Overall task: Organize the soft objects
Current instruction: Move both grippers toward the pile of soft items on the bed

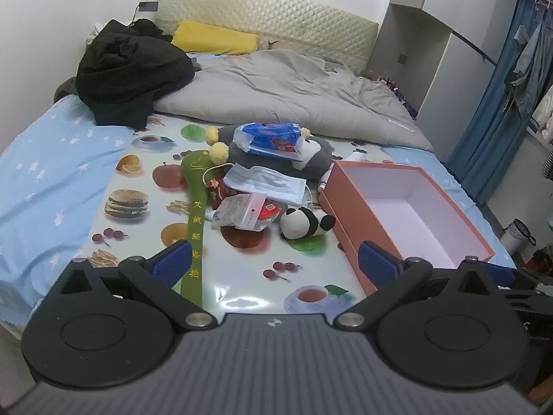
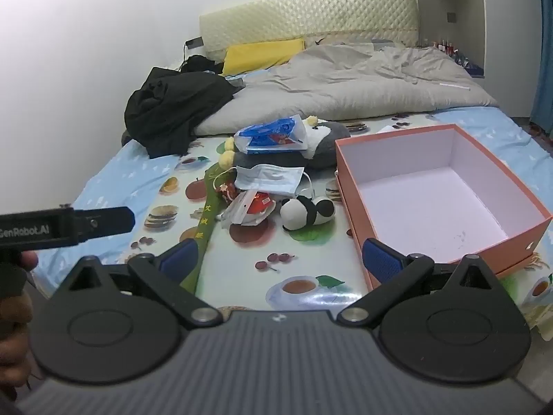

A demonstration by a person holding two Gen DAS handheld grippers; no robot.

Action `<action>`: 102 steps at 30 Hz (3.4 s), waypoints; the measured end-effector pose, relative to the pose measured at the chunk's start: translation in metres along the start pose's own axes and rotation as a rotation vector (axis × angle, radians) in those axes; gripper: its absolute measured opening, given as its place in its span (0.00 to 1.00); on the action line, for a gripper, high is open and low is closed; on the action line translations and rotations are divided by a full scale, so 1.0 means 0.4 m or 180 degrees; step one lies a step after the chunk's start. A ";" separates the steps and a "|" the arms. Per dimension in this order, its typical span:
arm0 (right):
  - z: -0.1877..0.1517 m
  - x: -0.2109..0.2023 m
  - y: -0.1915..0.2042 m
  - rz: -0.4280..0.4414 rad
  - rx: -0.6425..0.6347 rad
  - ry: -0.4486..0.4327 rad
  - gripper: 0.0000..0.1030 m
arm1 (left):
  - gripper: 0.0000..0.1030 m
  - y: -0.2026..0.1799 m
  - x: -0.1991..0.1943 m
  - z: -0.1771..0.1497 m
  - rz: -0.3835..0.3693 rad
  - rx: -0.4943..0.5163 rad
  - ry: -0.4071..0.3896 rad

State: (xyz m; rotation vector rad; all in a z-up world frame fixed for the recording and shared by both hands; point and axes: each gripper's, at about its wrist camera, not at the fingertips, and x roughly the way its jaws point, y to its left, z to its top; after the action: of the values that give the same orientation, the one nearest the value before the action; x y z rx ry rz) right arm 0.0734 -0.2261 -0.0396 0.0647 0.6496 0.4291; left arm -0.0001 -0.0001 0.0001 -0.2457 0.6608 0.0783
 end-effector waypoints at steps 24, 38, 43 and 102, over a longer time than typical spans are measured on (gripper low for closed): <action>-0.007 0.006 0.006 -0.0021 -0.0035 0.0079 1.00 | 1.00 0.001 0.000 -0.002 0.0045 -0.0004 0.0025; -0.013 0.007 -0.002 -0.0046 -0.0007 0.0113 1.00 | 1.00 -0.004 0.017 -0.011 0.0010 0.0041 0.0046; -0.013 0.006 -0.003 -0.0043 0.0002 0.0118 1.00 | 1.00 -0.010 0.020 -0.016 -0.0030 0.0073 0.0050; 0.032 0.177 -0.039 -0.0106 0.0280 0.0540 1.00 | 1.00 0.030 0.234 0.066 -0.0086 0.0089 0.0441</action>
State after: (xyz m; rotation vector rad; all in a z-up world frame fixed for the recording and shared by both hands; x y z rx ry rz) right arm 0.1371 -0.2106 -0.0730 0.1015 0.8355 0.3763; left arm 0.0879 0.0175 -0.0398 -0.2344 0.7956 0.0262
